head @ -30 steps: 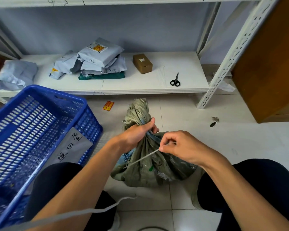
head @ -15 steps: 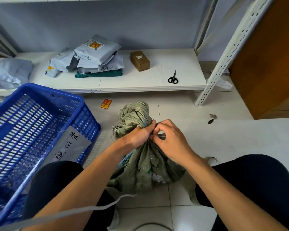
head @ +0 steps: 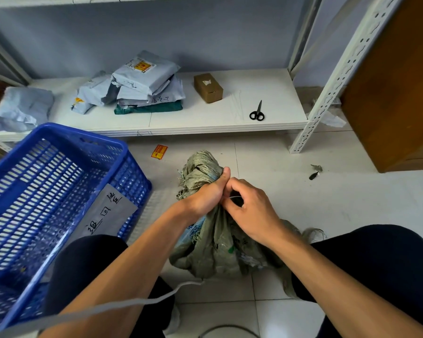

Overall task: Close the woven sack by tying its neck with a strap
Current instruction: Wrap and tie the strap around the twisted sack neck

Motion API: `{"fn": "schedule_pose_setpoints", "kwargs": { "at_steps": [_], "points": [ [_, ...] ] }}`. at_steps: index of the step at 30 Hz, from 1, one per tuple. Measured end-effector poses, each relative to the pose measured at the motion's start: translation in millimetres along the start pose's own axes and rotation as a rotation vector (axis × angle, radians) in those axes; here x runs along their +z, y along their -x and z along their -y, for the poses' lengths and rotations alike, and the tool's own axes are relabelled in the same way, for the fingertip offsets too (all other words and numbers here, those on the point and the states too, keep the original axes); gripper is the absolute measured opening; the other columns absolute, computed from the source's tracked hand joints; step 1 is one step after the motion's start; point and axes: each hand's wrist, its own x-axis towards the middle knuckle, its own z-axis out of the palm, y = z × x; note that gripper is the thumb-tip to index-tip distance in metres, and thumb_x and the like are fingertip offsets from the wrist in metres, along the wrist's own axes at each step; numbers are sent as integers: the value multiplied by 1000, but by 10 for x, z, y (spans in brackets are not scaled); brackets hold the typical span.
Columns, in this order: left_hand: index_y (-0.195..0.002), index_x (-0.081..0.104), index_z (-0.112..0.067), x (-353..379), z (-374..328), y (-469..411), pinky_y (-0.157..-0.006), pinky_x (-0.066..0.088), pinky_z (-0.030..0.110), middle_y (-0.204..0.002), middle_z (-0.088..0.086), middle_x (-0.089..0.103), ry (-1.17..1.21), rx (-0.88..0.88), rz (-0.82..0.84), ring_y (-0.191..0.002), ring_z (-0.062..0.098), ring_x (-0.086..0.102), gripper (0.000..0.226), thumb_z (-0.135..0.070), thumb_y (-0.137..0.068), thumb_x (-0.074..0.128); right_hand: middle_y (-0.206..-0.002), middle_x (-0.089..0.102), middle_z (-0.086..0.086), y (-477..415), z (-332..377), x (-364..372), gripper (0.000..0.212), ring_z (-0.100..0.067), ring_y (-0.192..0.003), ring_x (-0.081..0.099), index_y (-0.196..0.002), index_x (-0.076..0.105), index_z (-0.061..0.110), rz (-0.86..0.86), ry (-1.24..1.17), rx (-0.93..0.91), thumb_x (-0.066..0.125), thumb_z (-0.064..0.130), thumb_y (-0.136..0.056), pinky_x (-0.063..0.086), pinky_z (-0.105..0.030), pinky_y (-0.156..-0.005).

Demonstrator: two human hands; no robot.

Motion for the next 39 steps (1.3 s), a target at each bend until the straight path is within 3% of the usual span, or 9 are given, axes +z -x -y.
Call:
{"fn": "schedule_pose_setpoints", "kwargs": {
  "at_steps": [2, 6, 10, 18, 22, 26, 31, 36, 39],
  "points": [
    [-101, 72, -22, 11, -13, 17, -109, 42, 30, -117, 2, 70, 4, 4, 4, -117, 11, 62, 63, -61, -103, 23, -91, 61, 1, 9, 20, -14, 16, -17, -83, 59, -84, 52, 26, -4, 9, -15, 64, 20, -93, 51, -41, -74],
    [-83, 68, -31, 10, -3, -21, -93, 45, 18, -86, -20, 73, 136, 19, 19, -89, -8, 66, 52, -49, -107, 25, -96, 61, 2, 4, 46, -29, 12, -15, -88, 61, -87, 55, 26, 2, 19, -4, 65, 26, -93, 50, -33, -76],
    [-92, 73, -21, 20, 18, -3, -112, 39, 32, -114, 3, 71, 18, 19, 8, -110, 9, 63, 62, -58, -104, 24, -97, 62, -1, -19, 10, 9, 13, -16, -88, 60, -88, 54, 22, 52, 33, 37, 65, 19, -94, 51, -35, -75],
    [-87, 71, -6, -64, 94, 1, -93, 54, 37, -90, 11, 73, -101, 150, -126, -87, 21, 69, 80, -82, -82, 46, -87, 67, 1, -79, -1, -92, 14, -19, -90, 64, -85, 55, 18, 39, -124, 87, 63, 18, -96, 54, -44, -82],
    [-93, 71, 0, -192, 81, 81, -71, 47, 35, -79, 7, 63, -164, 262, -98, -73, 14, 56, 47, -47, -93, 64, -80, 62, 6, -108, -64, -171, 15, -11, -80, 58, -84, 57, 16, 24, -168, 163, 64, 22, -96, 47, -34, -73],
    [-94, 75, -13, -350, 130, 133, -85, 53, 43, -86, 10, 70, -263, 304, -10, -82, 14, 60, 10, -21, -95, 67, -80, 59, 6, -88, -83, -210, 17, -9, -79, 54, -84, 59, 13, 25, -171, 232, 66, 24, -94, 40, -25, -70],
    [-95, 78, -13, -366, 112, 154, -88, 57, 35, -82, -7, 74, -344, 315, -90, -82, 12, 68, 11, -12, -94, 67, -81, 60, 7, -79, -61, -211, 19, -12, -84, 57, -80, 58, 21, 55, -158, 228, 66, 30, -94, 45, -33, -77],
    [-91, 79, -16, -223, 126, 151, -68, 49, 21, -77, -11, 71, -536, 349, -281, -72, 9, 67, 11, -24, -91, 72, -88, 63, 11, -64, -66, -232, 19, -17, -95, 61, -82, 57, 26, 65, -106, 247, 64, 42, -91, 49, -48, -89],
    [-86, 79, -15, -142, 184, 125, -71, 50, 28, -82, -6, 71, -585, 412, -431, -76, 12, 66, 11, -26, -85, 77, -85, 63, 8, -49, -42, -240, 20, -16, -91, 60, -80, 57, 23, 64, -132, 228, 66, 34, -94, 48, -40, -85]
  ]
}}
